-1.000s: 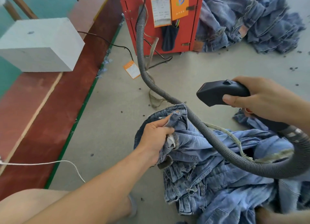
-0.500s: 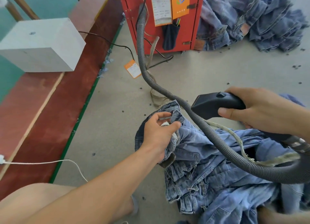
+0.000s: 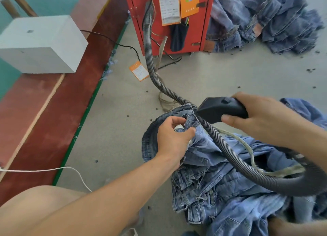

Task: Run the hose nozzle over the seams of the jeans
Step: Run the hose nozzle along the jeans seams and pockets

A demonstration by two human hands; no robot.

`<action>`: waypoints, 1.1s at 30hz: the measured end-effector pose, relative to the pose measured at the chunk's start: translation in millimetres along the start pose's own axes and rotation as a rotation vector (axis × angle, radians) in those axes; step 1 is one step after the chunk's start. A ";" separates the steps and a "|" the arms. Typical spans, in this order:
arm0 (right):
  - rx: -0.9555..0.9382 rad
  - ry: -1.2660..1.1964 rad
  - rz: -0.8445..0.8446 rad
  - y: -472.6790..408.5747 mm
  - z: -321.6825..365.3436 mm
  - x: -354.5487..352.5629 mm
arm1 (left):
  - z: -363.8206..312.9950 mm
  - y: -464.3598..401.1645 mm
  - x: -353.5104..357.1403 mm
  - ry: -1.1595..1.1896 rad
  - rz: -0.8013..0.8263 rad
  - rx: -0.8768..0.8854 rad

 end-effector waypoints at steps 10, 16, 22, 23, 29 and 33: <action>0.028 -0.104 0.063 -14.0 -7.9 -4.5 | 2.8 6.4 3.1 -0.041 0.028 -0.017; 0.100 -0.321 0.244 -19.1 -5.7 22.6 | 11.3 8.6 6.0 0.109 0.150 -0.147; 0.122 -0.295 0.128 -16.6 -15.4 0.4 | 12.4 4.5 0.5 0.148 0.121 -0.160; 0.084 -0.220 0.110 -10.9 -13.6 -3.8 | 11.9 2.7 -0.8 0.157 0.117 -0.164; 0.016 0.018 0.120 0.8 10.4 25.6 | 13.9 3.4 4.4 0.207 0.164 -0.177; 0.114 -0.007 -0.010 -21.0 -5.4 7.7 | 17.9 8.6 9.2 0.174 0.241 -0.201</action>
Point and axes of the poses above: each hand's wrist, its own y-axis away from the middle knuckle, its own x-axis out of the palm, z = x × y, the point moved 5 cm from there along -y, towards the middle knuckle, and after that the axes turned 9 degrees about x, right-handed, at the moved point
